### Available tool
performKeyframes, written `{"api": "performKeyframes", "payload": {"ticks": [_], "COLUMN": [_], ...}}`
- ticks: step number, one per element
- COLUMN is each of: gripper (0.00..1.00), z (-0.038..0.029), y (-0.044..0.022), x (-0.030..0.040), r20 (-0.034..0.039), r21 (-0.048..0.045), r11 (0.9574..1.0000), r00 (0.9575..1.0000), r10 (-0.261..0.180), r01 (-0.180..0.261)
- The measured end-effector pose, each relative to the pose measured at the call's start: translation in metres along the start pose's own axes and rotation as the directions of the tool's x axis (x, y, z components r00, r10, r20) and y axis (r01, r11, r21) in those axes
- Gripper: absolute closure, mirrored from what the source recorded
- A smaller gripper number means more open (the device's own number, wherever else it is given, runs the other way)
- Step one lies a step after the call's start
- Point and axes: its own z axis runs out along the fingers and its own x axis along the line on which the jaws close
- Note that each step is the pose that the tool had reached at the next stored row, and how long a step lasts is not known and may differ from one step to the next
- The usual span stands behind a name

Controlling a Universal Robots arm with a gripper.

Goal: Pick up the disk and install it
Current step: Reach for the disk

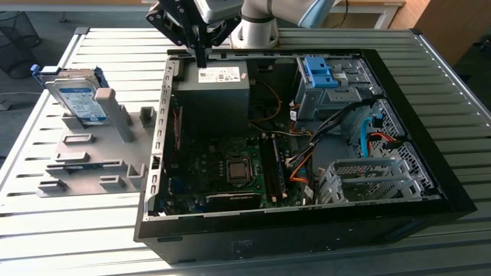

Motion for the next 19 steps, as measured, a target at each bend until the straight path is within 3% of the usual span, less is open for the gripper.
{"api": "performKeyframes", "payload": {"ticks": [8, 19], "gripper": [0.89, 0.89], "z": [0.0001, 0.0001], "y": [-0.0001, -0.0007], "x": [0.0007, 0.0096], "r20": [0.0001, 0.0000], "r21": [-0.0001, 0.0001], "r11": [1.0000, 1.0000], "r00": [1.0000, 1.0000], "r10": [0.000, 0.000], "r01": [0.000, 0.000]}}
